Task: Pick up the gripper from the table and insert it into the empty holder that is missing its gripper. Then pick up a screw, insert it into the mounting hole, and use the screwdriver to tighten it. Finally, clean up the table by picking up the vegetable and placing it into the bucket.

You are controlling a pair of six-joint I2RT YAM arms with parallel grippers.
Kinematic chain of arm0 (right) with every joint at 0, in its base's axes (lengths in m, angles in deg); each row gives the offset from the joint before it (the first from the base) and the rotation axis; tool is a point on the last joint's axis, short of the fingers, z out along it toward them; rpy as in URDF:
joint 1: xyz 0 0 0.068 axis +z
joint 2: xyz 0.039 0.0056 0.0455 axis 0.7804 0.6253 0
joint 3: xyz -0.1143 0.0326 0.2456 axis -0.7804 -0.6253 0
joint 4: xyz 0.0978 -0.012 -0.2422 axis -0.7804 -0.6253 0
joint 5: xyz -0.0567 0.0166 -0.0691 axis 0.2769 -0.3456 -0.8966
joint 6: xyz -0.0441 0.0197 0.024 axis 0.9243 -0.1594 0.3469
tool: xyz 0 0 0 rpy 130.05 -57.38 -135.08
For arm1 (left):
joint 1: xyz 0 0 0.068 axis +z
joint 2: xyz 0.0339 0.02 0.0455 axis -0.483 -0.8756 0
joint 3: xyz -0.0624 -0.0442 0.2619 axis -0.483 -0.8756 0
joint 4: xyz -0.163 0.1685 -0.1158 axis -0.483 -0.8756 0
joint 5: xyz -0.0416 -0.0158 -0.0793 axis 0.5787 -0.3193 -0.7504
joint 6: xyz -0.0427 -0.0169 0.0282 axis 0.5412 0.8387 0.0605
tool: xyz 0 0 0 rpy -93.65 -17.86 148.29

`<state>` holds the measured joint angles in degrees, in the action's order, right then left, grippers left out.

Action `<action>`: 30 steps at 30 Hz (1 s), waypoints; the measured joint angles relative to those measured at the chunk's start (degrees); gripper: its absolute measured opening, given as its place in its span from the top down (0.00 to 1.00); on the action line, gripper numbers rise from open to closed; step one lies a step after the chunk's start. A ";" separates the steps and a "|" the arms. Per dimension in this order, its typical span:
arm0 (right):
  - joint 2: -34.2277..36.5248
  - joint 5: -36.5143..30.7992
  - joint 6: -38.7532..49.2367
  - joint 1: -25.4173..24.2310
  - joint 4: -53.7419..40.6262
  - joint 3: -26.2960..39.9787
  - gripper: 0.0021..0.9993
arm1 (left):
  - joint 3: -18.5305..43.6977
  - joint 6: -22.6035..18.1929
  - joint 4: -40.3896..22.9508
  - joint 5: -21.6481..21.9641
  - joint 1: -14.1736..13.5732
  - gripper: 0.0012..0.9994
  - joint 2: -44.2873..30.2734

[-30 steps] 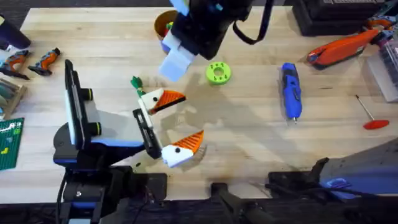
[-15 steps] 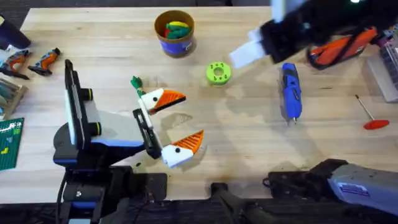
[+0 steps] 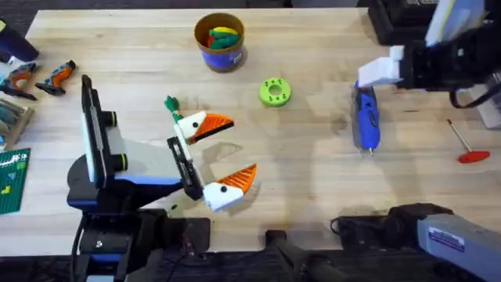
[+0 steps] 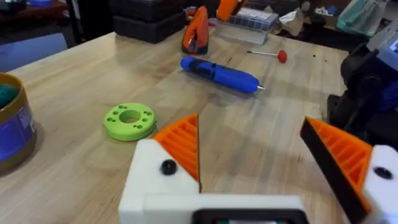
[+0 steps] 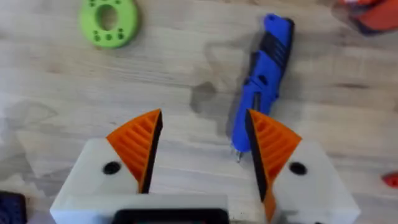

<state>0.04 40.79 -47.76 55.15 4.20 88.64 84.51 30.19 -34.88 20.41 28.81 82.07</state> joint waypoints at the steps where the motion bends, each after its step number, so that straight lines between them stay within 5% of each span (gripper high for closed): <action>1: 0.02 -0.01 -0.16 -1.05 -0.14 -0.18 0.22 | 0.00 0.00 0.00 0.01 0.00 0.01 0.00; 18: 0.02 -0.01 -1.00 -3.29 0.29 -0.36 0.22 | 0.00 0.00 0.00 0.02 0.00 0.01 0.00; 19: 0.02 -0.01 -1.02 -3.29 0.29 -0.36 0.22 | 0.00 0.21 -0.02 -0.01 0.00 0.06 0.02; 25: 0.02 -0.01 -1.02 -3.29 0.29 -0.36 0.22 | 0.00 -0.33 0.00 0.00 0.00 0.96 0.02; 30: 0.02 -0.01 -1.02 -3.29 0.39 -0.36 0.22 | 0.00 -0.41 0.00 0.00 0.00 1.00 0.01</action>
<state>0.06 40.78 -48.78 51.85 4.59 88.28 84.51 29.78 -34.88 20.41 28.81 82.07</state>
